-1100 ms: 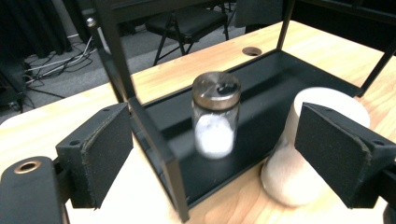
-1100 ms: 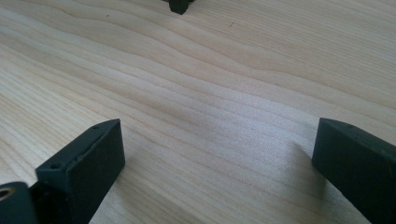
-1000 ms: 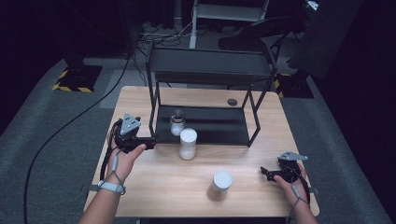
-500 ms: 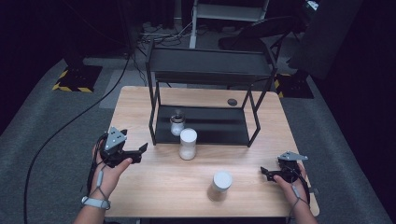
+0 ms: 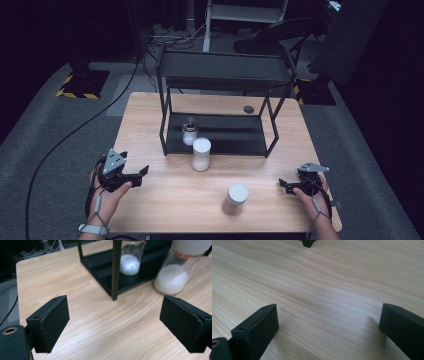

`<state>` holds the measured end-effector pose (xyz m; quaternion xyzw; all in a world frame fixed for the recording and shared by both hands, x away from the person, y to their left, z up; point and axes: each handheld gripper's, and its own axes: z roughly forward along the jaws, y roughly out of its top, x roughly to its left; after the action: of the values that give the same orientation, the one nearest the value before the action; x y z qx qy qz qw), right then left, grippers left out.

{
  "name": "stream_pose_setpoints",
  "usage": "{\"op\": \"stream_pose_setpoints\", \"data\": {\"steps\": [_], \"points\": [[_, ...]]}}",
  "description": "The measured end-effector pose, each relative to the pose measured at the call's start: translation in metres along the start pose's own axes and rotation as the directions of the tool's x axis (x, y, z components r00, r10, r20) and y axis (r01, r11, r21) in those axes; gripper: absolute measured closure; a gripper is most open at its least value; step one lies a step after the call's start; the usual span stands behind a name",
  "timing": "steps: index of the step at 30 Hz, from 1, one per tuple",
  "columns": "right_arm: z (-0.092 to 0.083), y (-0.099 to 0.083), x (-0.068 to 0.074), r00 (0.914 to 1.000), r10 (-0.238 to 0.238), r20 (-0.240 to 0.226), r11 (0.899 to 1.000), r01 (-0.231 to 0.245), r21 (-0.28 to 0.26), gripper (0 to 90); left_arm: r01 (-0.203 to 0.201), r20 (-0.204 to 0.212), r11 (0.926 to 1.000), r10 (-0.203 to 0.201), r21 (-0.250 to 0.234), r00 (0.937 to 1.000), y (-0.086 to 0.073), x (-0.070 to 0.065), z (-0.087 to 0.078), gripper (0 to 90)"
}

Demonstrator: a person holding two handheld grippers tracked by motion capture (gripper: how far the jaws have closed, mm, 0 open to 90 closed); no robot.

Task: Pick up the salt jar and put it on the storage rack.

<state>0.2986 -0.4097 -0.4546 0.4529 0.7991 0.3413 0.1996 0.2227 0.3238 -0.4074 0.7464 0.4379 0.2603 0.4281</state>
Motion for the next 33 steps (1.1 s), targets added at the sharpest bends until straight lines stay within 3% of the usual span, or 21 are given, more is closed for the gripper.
{"op": "stream_pose_setpoints", "data": {"steps": [15,20,33], "points": [[0.000,0.000,0.000,1.0000,0.000,0.000,1.000,0.000,0.000,2.3,0.017,-0.013,0.9956,-0.016,0.092,0.9998,-0.025,0.003,0.011,8.5],[0.000,0.000,0.000,1.0000,0.000,0.000,1.000,0.000,0.000,2.3,0.040,-0.021,0.9925,-0.038,0.115,0.9991,-0.034,0.006,0.015,8.5],[0.000,0.000,0.000,1.0000,0.000,0.000,1.000,0.000,0.000,2.4,0.078,-0.041,0.9767,-0.071,0.200,0.9966,-0.046,0.008,0.025,8.6]]}}
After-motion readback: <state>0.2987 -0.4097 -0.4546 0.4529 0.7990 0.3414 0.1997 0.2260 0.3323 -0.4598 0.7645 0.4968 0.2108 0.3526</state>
